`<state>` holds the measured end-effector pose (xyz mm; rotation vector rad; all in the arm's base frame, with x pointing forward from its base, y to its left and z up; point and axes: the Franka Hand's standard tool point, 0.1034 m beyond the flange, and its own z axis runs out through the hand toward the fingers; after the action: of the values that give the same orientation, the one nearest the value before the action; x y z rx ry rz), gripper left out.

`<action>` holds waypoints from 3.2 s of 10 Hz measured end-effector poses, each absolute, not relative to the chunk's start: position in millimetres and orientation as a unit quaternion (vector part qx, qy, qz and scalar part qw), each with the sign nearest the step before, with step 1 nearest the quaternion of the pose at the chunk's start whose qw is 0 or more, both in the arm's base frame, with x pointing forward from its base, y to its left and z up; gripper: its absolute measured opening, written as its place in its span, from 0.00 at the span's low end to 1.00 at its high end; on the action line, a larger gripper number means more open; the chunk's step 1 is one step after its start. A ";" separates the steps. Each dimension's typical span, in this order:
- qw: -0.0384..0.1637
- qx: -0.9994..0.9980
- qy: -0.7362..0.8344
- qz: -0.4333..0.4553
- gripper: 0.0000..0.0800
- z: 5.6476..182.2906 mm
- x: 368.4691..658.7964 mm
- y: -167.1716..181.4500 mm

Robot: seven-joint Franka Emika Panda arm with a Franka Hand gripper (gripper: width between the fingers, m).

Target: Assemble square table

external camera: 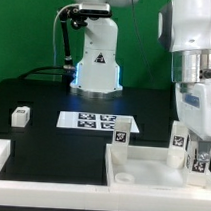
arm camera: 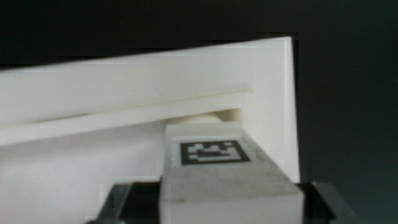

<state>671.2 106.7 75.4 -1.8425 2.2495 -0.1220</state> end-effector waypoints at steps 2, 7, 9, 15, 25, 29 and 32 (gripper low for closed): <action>0.108 -0.675 0.728 -0.050 0.62 74.5 670.6 107.8; 0.077 -0.876 0.464 -0.106 0.81 70.8 676.2 112.1; 0.062 -0.919 0.374 -0.111 0.81 71.0 676.6 109.6; 0.045 -0.962 0.249 -0.099 0.50 76.1 689.5 98.5; 0.099 -0.682 0.725 -0.011 0.38 70.5 675.6 87.9; 0.154 -0.441 0.884 -0.003 0.38 66.8 669.4 93.1; 0.175 -0.432 0.885 -0.019 0.38 66.9 667.3 95.5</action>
Offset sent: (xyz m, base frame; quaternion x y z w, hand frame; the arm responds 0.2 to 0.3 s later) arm 0.0145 0.0084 -0.0126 0.0950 0.0178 -0.5295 0.8428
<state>667.3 95.5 66.9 -1.2246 2.5069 -0.0537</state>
